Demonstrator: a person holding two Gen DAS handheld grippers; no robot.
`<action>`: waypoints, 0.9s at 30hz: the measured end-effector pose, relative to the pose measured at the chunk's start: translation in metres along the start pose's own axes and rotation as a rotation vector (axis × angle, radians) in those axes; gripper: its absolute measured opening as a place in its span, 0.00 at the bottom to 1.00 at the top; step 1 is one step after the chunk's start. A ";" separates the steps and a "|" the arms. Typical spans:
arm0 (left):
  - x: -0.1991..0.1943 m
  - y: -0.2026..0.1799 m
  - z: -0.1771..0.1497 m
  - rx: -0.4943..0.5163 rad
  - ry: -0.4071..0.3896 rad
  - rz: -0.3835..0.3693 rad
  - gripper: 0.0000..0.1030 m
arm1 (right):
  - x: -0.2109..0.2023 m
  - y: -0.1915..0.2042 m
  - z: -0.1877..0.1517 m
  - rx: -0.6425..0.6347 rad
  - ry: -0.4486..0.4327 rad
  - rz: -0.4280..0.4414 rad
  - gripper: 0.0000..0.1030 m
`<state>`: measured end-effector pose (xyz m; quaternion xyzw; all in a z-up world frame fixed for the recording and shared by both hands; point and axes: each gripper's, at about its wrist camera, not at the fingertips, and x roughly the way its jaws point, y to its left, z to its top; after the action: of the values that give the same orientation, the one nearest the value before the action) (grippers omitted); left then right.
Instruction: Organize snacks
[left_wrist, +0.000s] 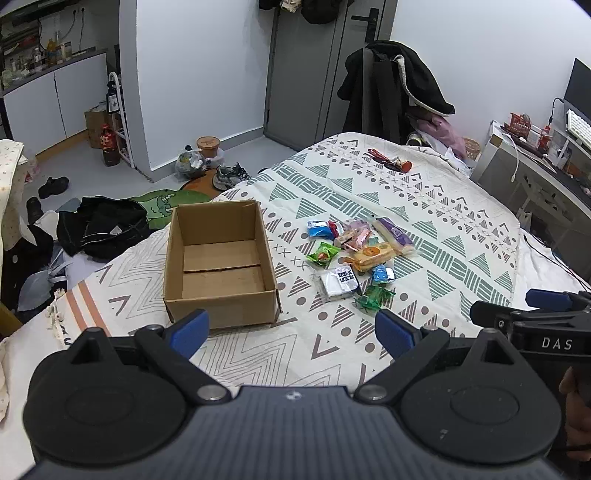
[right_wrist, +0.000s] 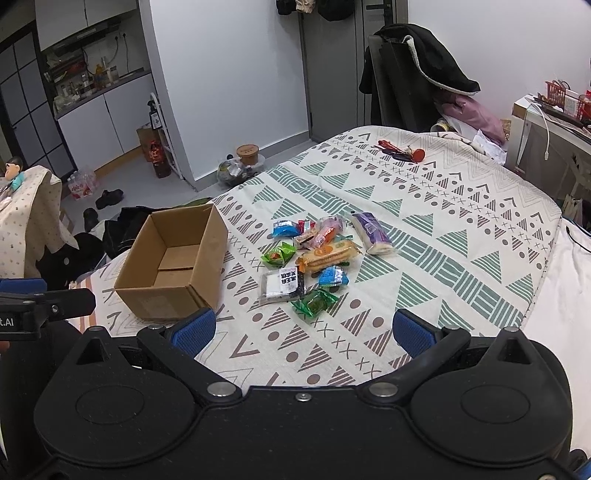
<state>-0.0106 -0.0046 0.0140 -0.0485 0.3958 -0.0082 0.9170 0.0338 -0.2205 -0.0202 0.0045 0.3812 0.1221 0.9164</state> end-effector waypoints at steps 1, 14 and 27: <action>0.001 0.000 0.000 0.001 0.000 -0.002 0.93 | 0.000 0.000 -0.001 0.001 0.000 0.000 1.00; 0.001 -0.001 0.001 0.000 -0.001 -0.008 0.93 | 0.000 -0.001 -0.001 0.001 0.000 0.002 1.00; 0.002 -0.003 0.002 -0.003 -0.003 -0.010 0.93 | 0.002 -0.001 -0.002 0.002 -0.002 0.003 1.00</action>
<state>-0.0075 -0.0074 0.0145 -0.0520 0.3941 -0.0122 0.9175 0.0340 -0.2212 -0.0232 0.0061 0.3802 0.1234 0.9166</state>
